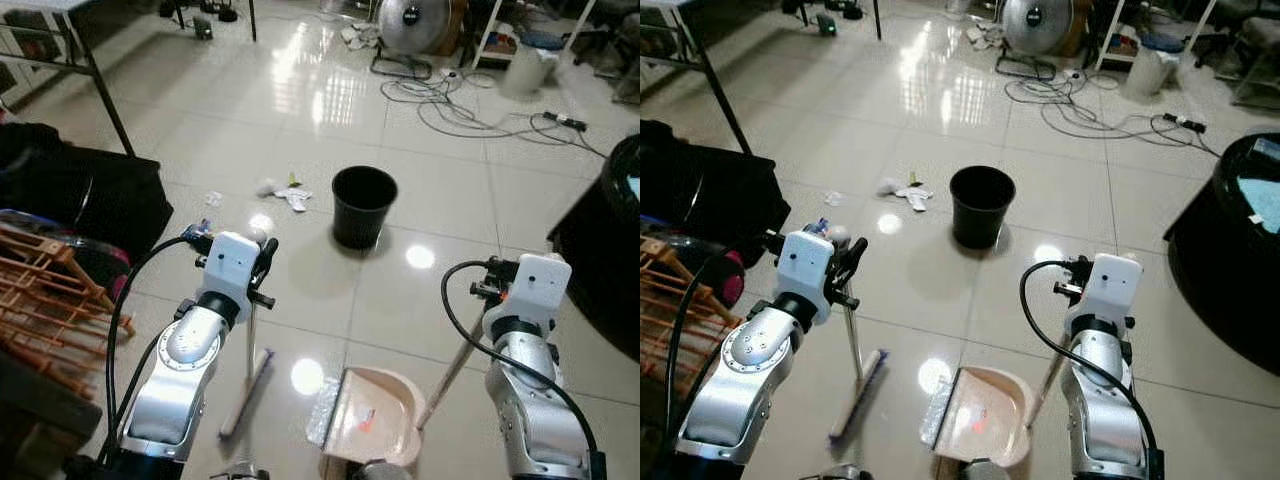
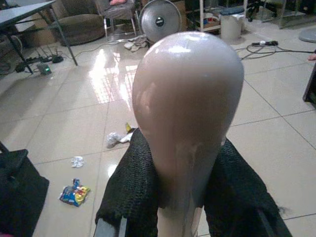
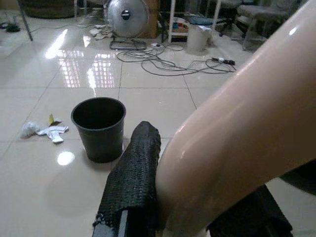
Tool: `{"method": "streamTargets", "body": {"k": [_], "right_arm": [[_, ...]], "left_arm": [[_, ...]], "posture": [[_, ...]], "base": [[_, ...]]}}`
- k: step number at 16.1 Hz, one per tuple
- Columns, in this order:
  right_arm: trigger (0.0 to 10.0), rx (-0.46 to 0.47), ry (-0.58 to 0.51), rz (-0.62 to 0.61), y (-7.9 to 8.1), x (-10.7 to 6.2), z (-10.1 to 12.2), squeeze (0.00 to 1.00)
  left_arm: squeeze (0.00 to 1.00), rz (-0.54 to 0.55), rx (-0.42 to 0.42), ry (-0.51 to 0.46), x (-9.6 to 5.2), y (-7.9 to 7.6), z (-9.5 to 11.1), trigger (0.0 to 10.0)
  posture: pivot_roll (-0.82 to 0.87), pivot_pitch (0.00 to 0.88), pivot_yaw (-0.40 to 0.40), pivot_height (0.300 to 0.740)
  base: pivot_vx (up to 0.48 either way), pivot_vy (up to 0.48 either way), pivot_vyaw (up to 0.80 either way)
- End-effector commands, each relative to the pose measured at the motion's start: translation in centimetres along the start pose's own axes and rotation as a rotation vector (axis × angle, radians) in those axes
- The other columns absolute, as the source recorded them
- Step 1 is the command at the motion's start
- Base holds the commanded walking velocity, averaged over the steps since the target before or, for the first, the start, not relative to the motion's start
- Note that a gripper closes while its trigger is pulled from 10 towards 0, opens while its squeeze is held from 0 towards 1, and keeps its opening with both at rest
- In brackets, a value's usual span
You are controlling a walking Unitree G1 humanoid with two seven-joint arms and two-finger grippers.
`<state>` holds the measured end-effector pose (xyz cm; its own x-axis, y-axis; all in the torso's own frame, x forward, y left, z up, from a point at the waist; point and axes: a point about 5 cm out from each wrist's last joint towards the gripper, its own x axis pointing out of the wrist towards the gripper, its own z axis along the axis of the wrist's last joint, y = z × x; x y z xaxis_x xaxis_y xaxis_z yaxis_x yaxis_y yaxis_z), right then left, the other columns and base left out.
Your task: Sweep floor
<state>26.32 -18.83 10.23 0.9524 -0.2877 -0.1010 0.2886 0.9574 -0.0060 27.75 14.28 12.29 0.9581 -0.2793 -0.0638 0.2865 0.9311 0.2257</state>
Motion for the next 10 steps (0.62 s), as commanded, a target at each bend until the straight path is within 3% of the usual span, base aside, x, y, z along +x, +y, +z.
{"method": "streamTargets", "body": {"k": [1, 4, 10], "right_arm": [[10.0, -0.013, -0.031, 0.015, 0.26, 0.27, 0.66, 0.00], [10.0, -0.010, -0.028, 0.024, 0.43, 0.33, 0.77, 0.00], [10.0, -0.011, -0.026, 0.028, 0.28, 0.44, 0.77, 0.00]], "left_arm": [[0.00, 0.015, 0.030, -0.041, -0.21, 0.28, 0.98, 10.0], [0.00, 0.020, 0.031, -0.040, -0.36, 0.36, 0.95, 10.0], [0.00, 0.036, 0.029, -0.014, -0.20, 0.97, 0.57, 10.0]], "posture": [[0.13, 0.080, -0.039, 0.740], [0.13, 0.086, -0.043, 0.740], [0.13, 0.093, -0.044, 0.740]], "base": [[0.000, -0.480, 0.00], [0.000, -0.469, 0.00], [0.000, 0.000, 0.00]]}}
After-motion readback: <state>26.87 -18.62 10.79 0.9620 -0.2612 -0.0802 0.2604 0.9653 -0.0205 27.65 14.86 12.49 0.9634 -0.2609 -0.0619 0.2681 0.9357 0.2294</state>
